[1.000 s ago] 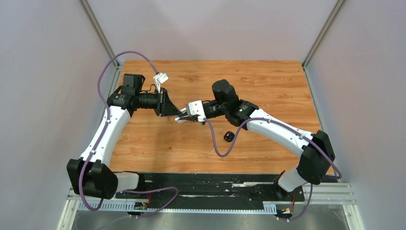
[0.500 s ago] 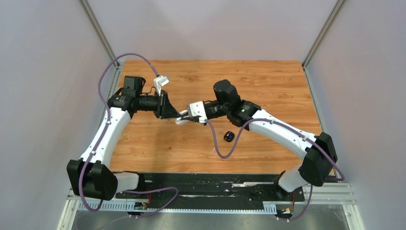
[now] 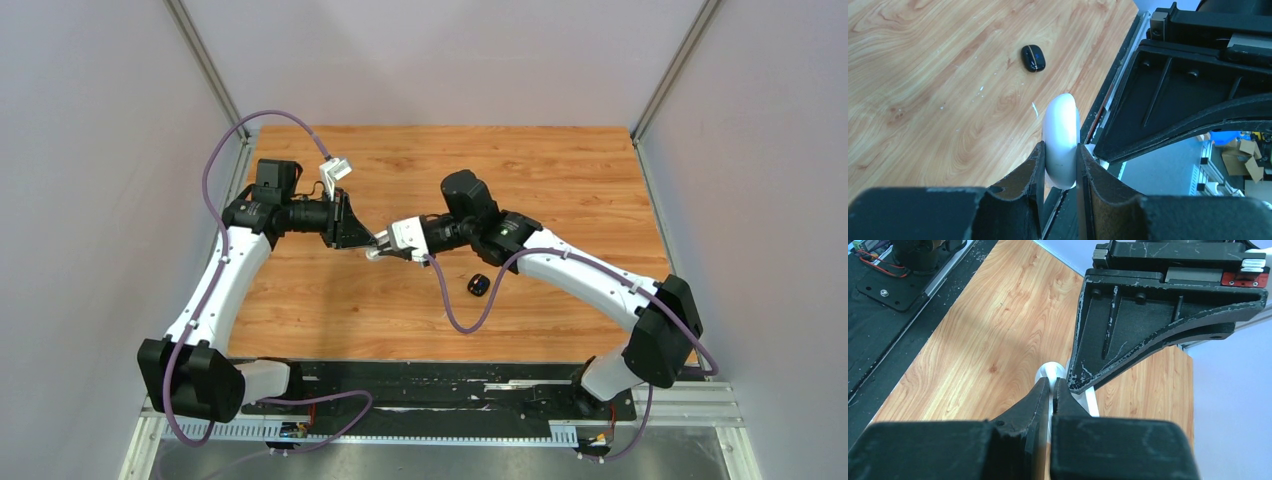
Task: Insert the wireless bluetooth earbuds into the charging case
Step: Place the earbud in the charging case.
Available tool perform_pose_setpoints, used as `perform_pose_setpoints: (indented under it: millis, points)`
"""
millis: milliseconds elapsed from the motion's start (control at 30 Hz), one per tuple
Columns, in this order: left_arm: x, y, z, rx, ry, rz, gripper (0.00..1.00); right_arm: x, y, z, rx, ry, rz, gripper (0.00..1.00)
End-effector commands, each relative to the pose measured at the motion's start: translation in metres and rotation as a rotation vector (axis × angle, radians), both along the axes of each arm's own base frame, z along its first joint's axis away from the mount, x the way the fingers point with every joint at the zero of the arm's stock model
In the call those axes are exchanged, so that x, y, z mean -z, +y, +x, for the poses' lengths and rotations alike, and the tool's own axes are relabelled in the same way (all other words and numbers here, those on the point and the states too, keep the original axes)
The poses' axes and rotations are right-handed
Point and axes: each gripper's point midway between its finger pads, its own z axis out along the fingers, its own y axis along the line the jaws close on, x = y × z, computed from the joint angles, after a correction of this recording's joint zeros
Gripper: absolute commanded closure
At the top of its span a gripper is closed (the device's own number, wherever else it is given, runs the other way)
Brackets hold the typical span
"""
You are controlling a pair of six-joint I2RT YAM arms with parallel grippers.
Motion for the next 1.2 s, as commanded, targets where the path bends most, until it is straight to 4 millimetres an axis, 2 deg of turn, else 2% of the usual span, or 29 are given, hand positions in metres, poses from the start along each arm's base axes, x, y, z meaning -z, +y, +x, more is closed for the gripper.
perform_pose_setpoints:
  millis: [0, 400, 833, 1167]
  points:
    - [-0.015, -0.003, -0.007, 0.033, -0.041, -0.045, 1.0, -0.012, 0.007, -0.002, -0.02, -0.038, 0.022, 1.0]
    - [-0.012, -0.004, -0.009, 0.032, -0.023, -0.048, 1.0, -0.011, 0.012, 0.005, 0.012, -0.124, 0.016, 1.0]
    - [-0.007, 0.0, -0.005, 0.005, -0.036, -0.007, 1.0, -0.009, 0.008, 0.009, 0.045, -0.158, -0.03, 1.0]
    - [-0.016, -0.004, -0.004, 0.007, -0.004, -0.054, 1.0, 0.0, 0.016, 0.007, 0.029, -0.222, -0.054, 1.0]
